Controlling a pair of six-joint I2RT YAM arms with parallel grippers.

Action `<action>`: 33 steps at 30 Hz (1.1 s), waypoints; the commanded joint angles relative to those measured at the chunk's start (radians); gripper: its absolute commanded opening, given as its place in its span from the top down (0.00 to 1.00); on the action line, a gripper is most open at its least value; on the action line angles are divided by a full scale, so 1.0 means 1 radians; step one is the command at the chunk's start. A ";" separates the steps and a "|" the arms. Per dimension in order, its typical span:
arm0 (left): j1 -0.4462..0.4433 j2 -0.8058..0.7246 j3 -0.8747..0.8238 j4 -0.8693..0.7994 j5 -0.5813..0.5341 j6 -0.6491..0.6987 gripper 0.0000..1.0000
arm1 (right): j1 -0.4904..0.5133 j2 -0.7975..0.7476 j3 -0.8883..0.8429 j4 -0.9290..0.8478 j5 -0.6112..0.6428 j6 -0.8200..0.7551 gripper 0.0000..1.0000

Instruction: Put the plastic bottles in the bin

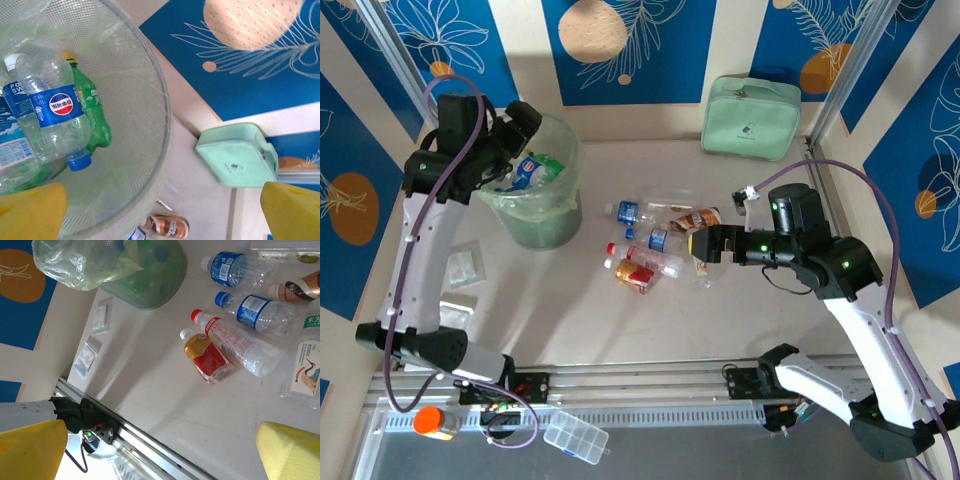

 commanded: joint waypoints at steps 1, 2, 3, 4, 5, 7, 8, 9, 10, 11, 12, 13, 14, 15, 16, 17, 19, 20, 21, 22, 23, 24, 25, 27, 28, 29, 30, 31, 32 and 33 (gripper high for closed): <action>-0.021 -0.063 -0.017 -0.067 -0.042 0.132 0.02 | -0.002 0.010 -0.002 0.023 -0.031 0.020 0.03; -0.025 -0.080 -0.025 -0.075 -0.041 0.146 0.02 | 0.000 0.013 -0.001 0.025 -0.036 0.018 0.03; -0.036 -0.097 -0.029 -0.084 -0.037 0.169 0.02 | 0.001 0.018 0.001 0.024 -0.037 0.016 0.03; -0.056 -0.106 -0.026 -0.099 -0.031 0.198 0.01 | 0.001 0.025 0.003 0.020 -0.032 0.013 0.03; -0.078 -0.109 -0.018 -0.116 -0.024 0.226 0.01 | 0.001 0.031 0.002 0.015 -0.025 0.009 0.04; -0.145 -0.101 0.003 -0.164 -0.025 0.285 0.01 | 0.001 0.046 -0.003 0.008 -0.002 0.004 0.04; -0.175 -0.100 0.005 -0.179 -0.034 0.302 0.01 | 0.000 0.056 -0.005 0.002 0.011 0.003 0.05; -0.213 -0.107 -0.009 -0.182 -0.055 0.320 0.01 | 0.000 0.072 -0.005 -0.004 0.021 0.003 0.05; -0.247 -0.118 -0.035 -0.175 -0.062 0.335 0.01 | 0.000 0.090 -0.003 -0.012 0.032 0.005 0.06; -0.266 -0.128 -0.060 -0.172 -0.055 0.340 0.01 | 0.000 0.107 -0.004 -0.017 0.042 0.006 0.07; -0.278 -0.141 -0.091 -0.171 -0.042 0.338 0.01 | 0.000 0.125 -0.008 -0.019 0.048 0.008 0.08; -0.280 -0.155 -0.127 -0.165 -0.026 0.336 0.01 | 0.000 0.143 -0.012 -0.019 0.052 0.009 0.08; -0.281 -0.179 -0.176 -0.148 -0.006 0.332 0.01 | 0.000 0.164 -0.015 -0.023 0.060 0.015 0.09; -0.281 -0.207 -0.232 -0.122 0.013 0.331 0.01 | 0.000 0.185 -0.016 -0.027 0.069 0.023 0.10; -0.281 -0.233 -0.280 -0.101 0.027 0.329 0.01 | 0.001 0.202 -0.020 -0.026 0.075 0.024 0.11; -0.281 -0.262 -0.330 -0.085 0.043 0.334 0.01 | 0.001 0.221 -0.028 -0.026 0.092 0.022 0.11; -0.281 -0.307 -0.411 -0.059 0.086 0.360 0.01 | -0.001 0.266 -0.032 -0.035 0.120 0.005 0.12; -0.281 -0.330 -0.450 -0.039 0.126 0.370 0.01 | -0.008 0.309 -0.031 -0.047 0.125 -0.016 0.12; -0.281 -0.355 -0.498 -0.017 0.164 0.371 0.01 | -0.016 0.358 -0.019 -0.072 0.144 -0.031 0.14; -0.281 -0.375 -0.537 -0.006 0.177 0.365 0.01 | -0.020 0.399 -0.008 -0.086 0.156 -0.046 0.15; -0.282 -0.397 -0.578 0.000 0.181 0.353 0.01 | -0.020 0.434 -0.006 -0.082 0.169 -0.063 0.15; -0.282 -0.419 -0.616 0.003 0.183 0.347 0.01 | -0.021 0.460 -0.015 -0.068 0.190 -0.071 0.15; -0.282 -0.433 -0.644 0.000 0.187 0.346 0.01 | -0.025 0.480 -0.029 -0.051 0.198 -0.074 0.15; -0.282 -0.461 -0.692 -0.015 0.185 0.344 0.01 | -0.053 0.526 -0.063 -0.017 0.197 -0.075 0.15; -0.282 -0.469 -0.707 -0.023 0.183 0.341 0.01 | -0.066 0.547 -0.074 -0.010 0.195 -0.073 0.15; -0.282 -0.478 -0.721 -0.030 0.183 0.340 0.01 | -0.075 0.570 -0.080 -0.005 0.195 -0.077 0.16; -0.282 -0.485 -0.733 -0.033 0.185 0.340 0.01 | -0.074 0.586 -0.087 -0.001 0.212 -0.084 0.16; -0.281 -0.490 -0.739 -0.036 0.187 0.340 0.01 | -0.074 0.596 -0.094 0.002 0.222 -0.088 0.16; -0.282 -0.494 -0.745 -0.038 0.188 0.343 0.01 | -0.075 0.605 -0.106 0.009 0.224 -0.092 0.16; -0.282 -0.498 -0.750 -0.041 0.189 0.346 0.01 | -0.074 0.611 -0.117 0.016 0.228 -0.096 0.16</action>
